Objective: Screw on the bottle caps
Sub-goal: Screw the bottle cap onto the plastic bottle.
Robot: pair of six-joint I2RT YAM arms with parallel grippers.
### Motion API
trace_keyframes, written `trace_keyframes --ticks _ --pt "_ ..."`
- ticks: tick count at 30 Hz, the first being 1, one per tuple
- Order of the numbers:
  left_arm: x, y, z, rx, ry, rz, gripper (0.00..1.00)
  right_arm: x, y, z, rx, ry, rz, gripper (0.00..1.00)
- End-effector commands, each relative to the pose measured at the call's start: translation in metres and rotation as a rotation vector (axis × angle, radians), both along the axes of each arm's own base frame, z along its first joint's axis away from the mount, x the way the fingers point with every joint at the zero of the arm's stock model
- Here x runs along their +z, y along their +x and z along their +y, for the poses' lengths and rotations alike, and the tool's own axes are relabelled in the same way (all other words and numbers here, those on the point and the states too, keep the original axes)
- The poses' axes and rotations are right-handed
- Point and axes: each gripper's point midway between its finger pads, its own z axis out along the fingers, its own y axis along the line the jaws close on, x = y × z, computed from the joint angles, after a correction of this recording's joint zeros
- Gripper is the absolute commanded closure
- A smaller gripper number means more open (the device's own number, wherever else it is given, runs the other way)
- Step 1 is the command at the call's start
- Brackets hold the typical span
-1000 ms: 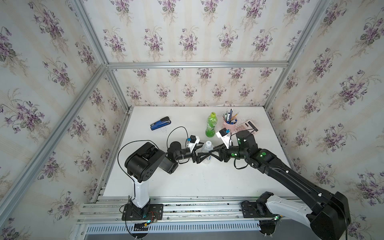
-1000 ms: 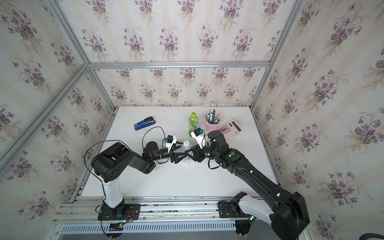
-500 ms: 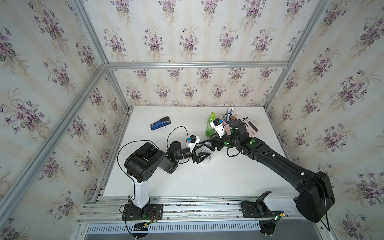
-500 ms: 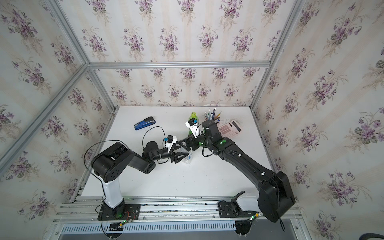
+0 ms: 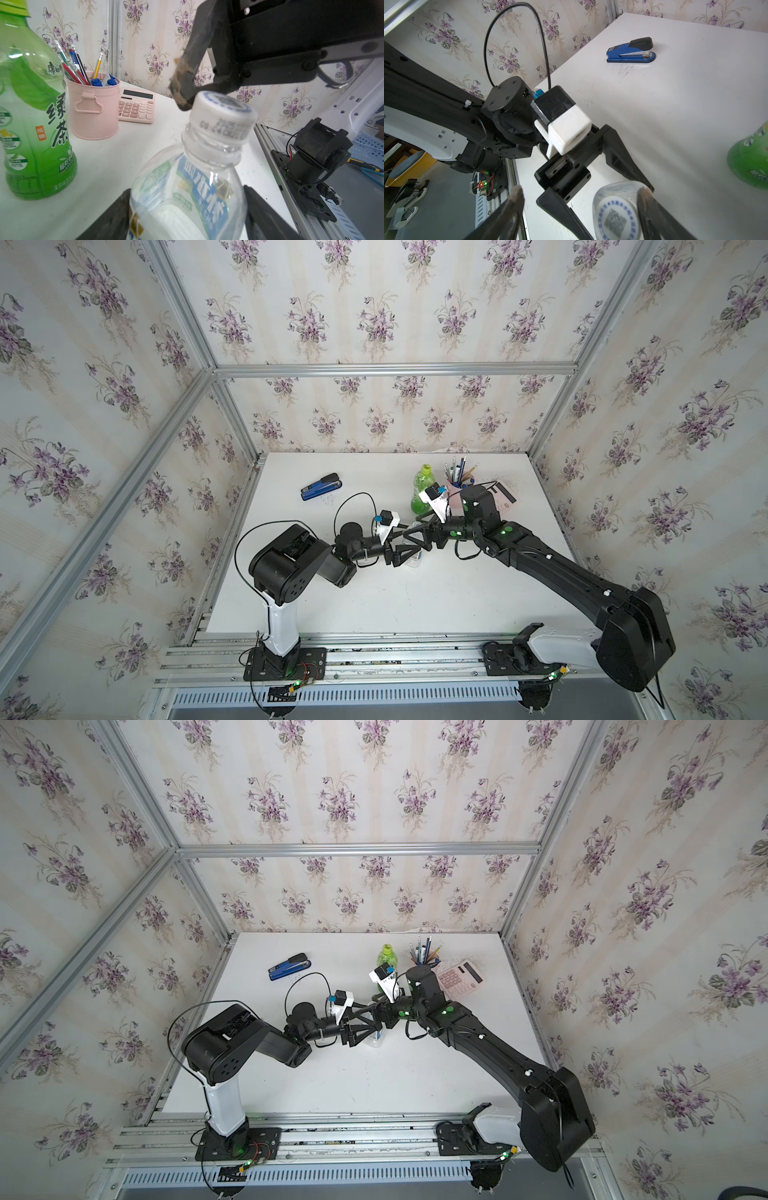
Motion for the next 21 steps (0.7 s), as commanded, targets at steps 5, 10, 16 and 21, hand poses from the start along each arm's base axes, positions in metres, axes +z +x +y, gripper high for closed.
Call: trace_keyframes --ticks 5,10,16,21 --pt "-0.056 0.000 0.007 0.039 0.149 0.206 0.19 0.005 -0.009 0.000 0.028 0.026 -0.008 0.16" --pt "-0.057 0.000 0.007 0.038 0.150 0.208 0.19 0.004 -0.011 -0.003 0.021 0.021 -0.005 0.16" --pt "-0.057 0.000 0.007 0.038 0.150 0.208 0.19 0.001 -0.008 -0.007 -0.009 0.000 -0.011 0.16" --pt "-0.056 0.000 0.007 0.042 0.150 0.207 0.19 -0.002 -0.013 -0.009 -0.003 -0.002 0.006 0.16"
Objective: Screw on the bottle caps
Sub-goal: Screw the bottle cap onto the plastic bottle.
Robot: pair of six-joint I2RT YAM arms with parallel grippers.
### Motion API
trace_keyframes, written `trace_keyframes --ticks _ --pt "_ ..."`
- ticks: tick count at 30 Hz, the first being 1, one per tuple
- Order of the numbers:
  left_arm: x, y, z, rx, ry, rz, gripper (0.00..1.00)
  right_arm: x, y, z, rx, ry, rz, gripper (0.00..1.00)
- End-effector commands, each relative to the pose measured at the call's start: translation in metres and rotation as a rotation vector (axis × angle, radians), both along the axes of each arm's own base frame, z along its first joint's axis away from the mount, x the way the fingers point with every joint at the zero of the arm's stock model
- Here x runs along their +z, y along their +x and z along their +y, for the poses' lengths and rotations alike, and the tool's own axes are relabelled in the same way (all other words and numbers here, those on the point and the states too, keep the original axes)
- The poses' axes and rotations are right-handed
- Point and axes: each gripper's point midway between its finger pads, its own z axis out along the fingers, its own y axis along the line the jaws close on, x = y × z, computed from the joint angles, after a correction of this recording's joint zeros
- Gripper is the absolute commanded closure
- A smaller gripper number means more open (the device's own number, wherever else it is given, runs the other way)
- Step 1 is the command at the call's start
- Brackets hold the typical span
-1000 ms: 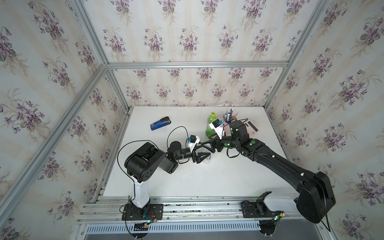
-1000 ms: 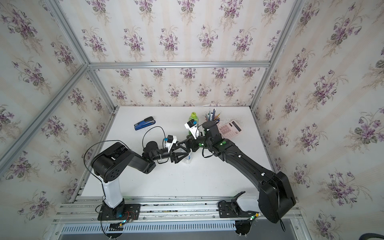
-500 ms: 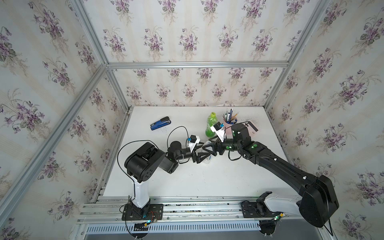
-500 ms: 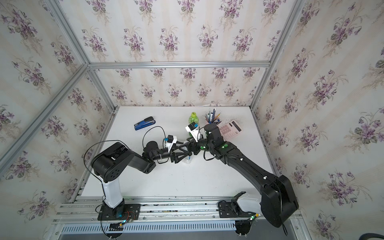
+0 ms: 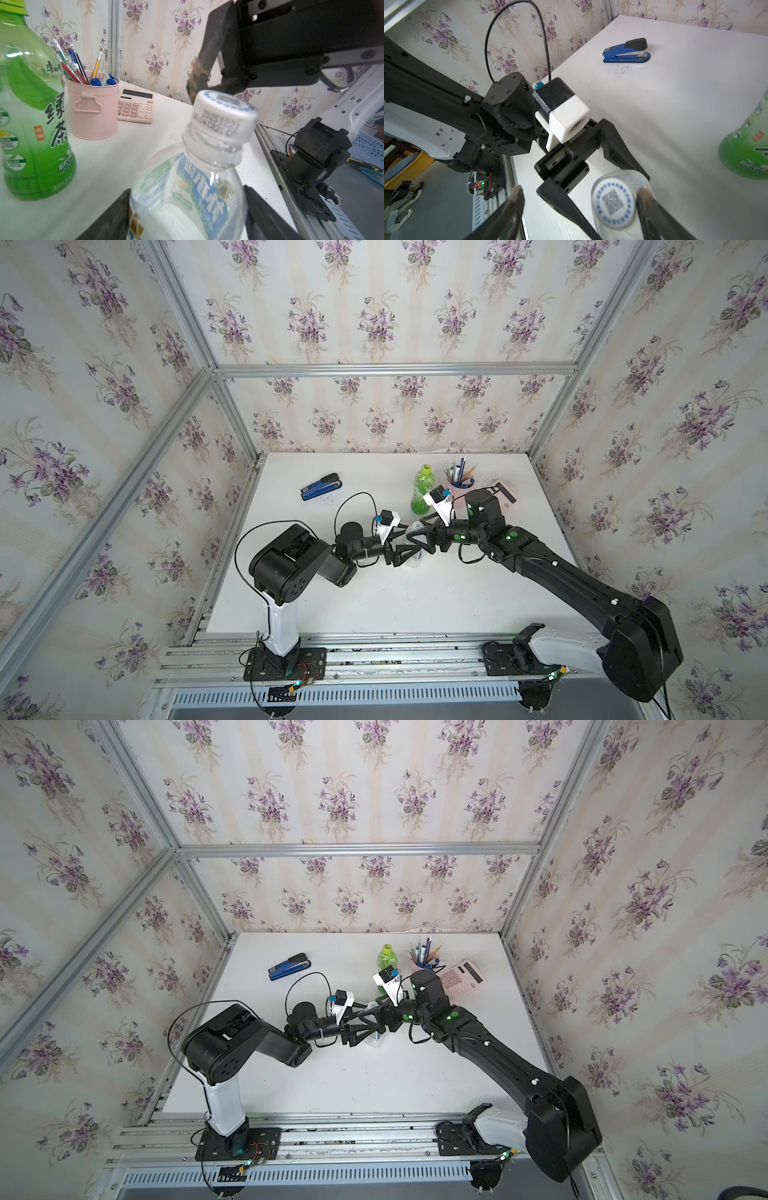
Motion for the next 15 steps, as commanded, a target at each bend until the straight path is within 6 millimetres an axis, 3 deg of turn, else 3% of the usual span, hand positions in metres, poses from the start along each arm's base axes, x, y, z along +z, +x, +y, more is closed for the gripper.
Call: trace_keyframes --ticks 1,15 --pt "-0.056 0.000 0.008 0.044 0.149 0.205 0.19 0.000 -0.010 0.000 0.027 0.007 0.026 0.16" --pt "-0.057 0.000 0.007 0.043 0.147 0.208 0.19 -0.003 -0.049 -0.004 0.142 0.051 0.115 0.17"
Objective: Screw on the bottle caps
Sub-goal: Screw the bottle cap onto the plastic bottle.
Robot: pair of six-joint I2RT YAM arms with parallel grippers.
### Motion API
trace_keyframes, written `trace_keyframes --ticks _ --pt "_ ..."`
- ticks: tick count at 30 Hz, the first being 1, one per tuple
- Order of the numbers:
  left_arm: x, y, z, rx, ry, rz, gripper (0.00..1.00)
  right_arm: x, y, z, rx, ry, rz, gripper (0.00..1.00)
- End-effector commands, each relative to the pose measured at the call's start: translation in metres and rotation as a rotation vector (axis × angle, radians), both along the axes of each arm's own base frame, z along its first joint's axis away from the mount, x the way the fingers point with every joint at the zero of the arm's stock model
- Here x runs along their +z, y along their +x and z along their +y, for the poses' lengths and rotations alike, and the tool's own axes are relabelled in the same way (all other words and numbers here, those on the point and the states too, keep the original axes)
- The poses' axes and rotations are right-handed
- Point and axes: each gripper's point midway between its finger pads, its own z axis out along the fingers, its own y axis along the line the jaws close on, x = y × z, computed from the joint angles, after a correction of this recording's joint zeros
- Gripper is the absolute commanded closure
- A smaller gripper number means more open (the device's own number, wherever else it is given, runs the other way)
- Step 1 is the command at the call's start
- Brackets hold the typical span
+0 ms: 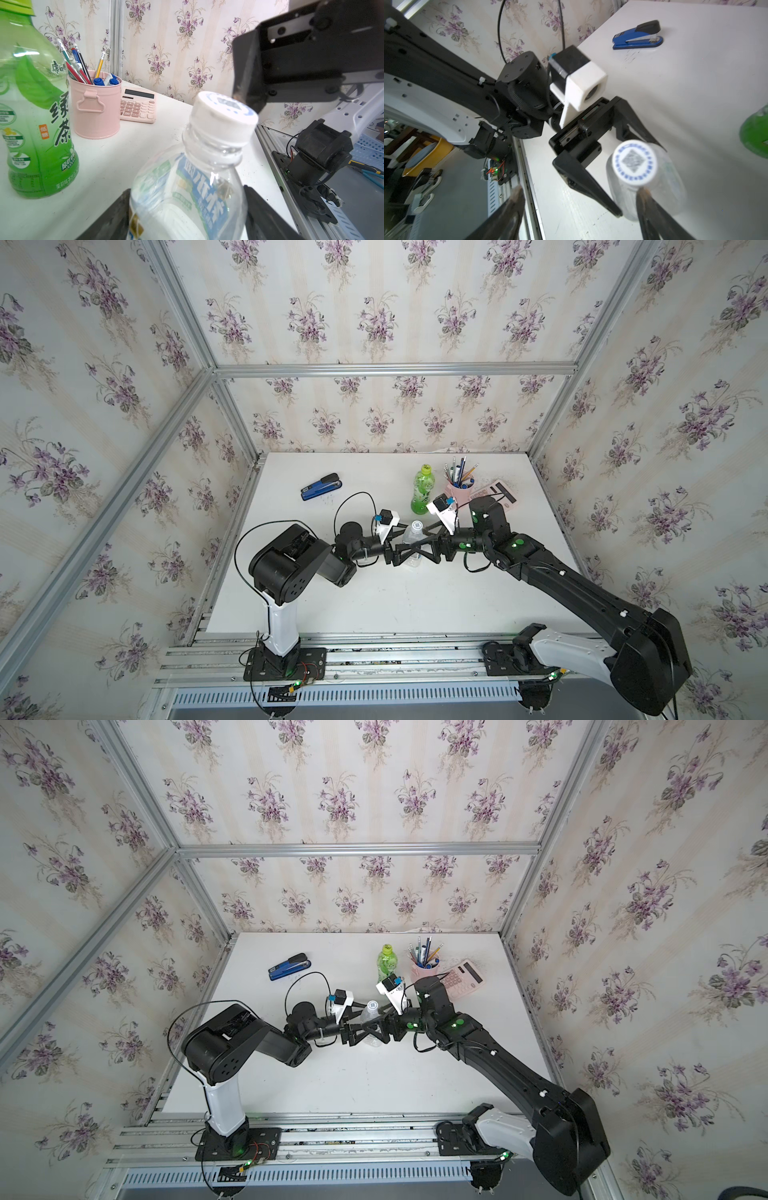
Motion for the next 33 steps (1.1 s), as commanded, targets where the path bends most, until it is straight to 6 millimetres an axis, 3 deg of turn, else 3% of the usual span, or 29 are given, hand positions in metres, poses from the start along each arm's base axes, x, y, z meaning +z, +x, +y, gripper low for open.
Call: trace_keyframes --ticks 1,6,11,15,20,23,29,33 --pt "-0.056 -0.002 0.007 0.034 0.147 0.206 0.19 0.006 -0.019 0.002 0.078 0.039 0.043 0.17" --pt "-0.056 -0.003 0.007 0.027 0.148 0.203 0.19 0.012 -0.021 -0.007 0.059 -0.028 0.012 0.18" --pt "-0.054 -0.005 0.007 0.014 0.156 0.186 0.19 0.037 0.010 -0.033 -0.098 -0.216 -0.132 0.18" --pt "-0.050 -0.006 0.010 0.027 0.181 0.151 0.19 0.053 0.018 -0.048 -0.108 -0.326 -0.242 0.18" --pt "-0.044 -0.010 0.015 0.028 0.205 0.111 0.19 0.056 0.010 -0.051 0.033 -0.418 -0.349 0.25" --pt "-0.043 -0.014 0.013 0.002 0.202 0.100 0.19 0.056 0.005 -0.048 0.181 -0.480 -0.406 0.25" --pt "-0.033 -0.019 0.008 -0.069 0.184 0.098 0.19 0.049 -0.005 -0.033 0.458 -0.497 -0.442 0.31" --pt "-0.027 -0.019 0.007 -0.077 0.199 0.075 0.19 0.033 0.011 -0.028 0.474 -0.551 -0.408 0.41"
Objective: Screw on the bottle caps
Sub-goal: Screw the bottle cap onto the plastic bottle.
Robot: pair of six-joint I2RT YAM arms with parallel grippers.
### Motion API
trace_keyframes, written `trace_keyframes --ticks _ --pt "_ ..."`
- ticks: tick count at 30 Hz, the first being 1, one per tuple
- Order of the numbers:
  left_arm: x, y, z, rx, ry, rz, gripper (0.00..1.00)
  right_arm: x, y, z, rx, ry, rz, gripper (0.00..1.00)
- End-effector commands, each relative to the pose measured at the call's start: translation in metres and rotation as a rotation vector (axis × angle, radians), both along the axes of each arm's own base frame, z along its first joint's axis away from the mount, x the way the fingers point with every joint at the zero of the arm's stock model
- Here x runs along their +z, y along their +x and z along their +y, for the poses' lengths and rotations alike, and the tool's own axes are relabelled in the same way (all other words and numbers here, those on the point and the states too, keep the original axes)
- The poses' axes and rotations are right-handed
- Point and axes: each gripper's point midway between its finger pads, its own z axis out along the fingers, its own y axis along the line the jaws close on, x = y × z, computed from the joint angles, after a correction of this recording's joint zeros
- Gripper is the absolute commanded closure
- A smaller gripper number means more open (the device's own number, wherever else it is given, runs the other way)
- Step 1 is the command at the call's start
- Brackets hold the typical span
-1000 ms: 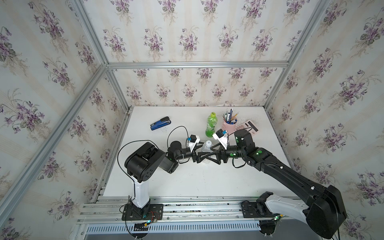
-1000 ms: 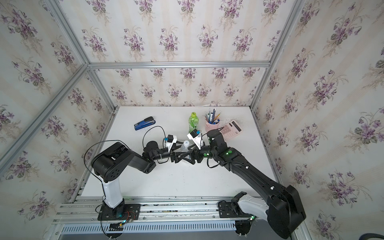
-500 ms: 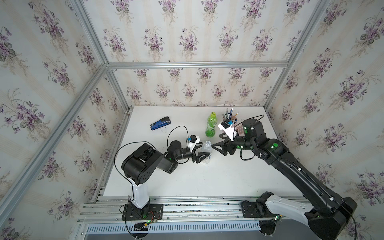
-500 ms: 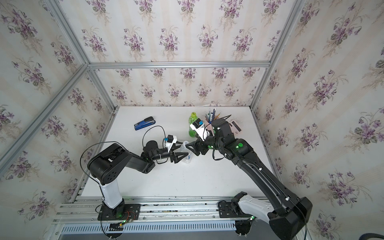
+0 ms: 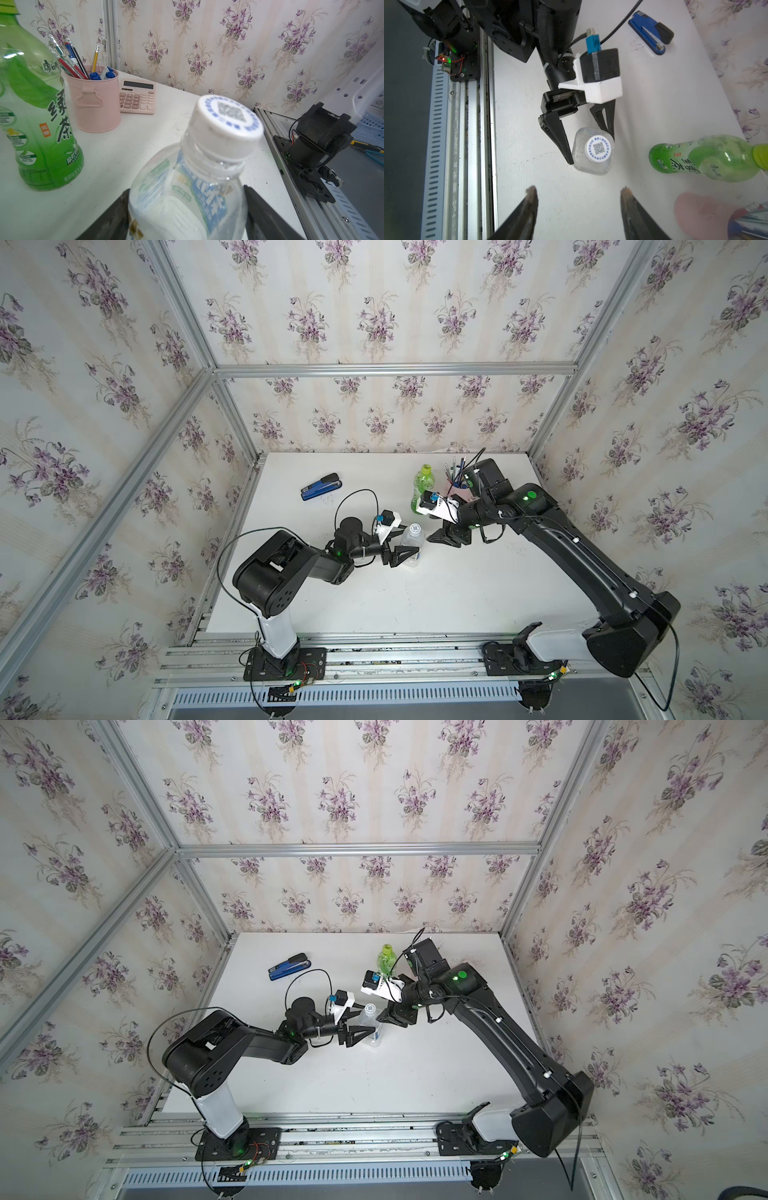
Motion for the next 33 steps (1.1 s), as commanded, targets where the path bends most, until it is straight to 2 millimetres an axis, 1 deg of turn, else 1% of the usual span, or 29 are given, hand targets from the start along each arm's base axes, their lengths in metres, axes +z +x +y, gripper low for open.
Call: trace_keyframes --ticks 1,7,9,14,20,25,33 --pt "-0.033 -0.010 0.002 -0.036 0.113 0.108 0.19 -0.013 -0.001 0.000 0.064 -0.065 0.016 0.42" --pt "-0.034 -0.008 -0.005 -0.060 0.084 0.134 0.19 -0.019 0.018 0.022 0.037 -0.117 -0.026 0.43" --pt "-0.035 -0.007 -0.006 -0.060 0.084 0.137 0.19 -0.022 0.024 0.023 0.015 -0.123 -0.029 0.42" --pt "-0.040 -0.005 -0.006 -0.050 0.094 0.151 0.19 -0.033 0.034 0.023 -0.026 -0.153 -0.028 0.36" --pt "-0.044 -0.003 -0.007 -0.045 0.097 0.165 0.19 -0.040 0.031 0.026 0.002 -0.150 0.003 0.34" --pt "-0.046 0.000 -0.006 -0.027 0.103 0.171 0.19 -0.049 0.025 0.022 0.007 -0.176 0.030 0.35" --pt "-0.054 0.009 -0.006 0.000 0.111 0.221 0.19 -0.048 0.020 0.015 -0.019 -0.178 0.038 0.36"
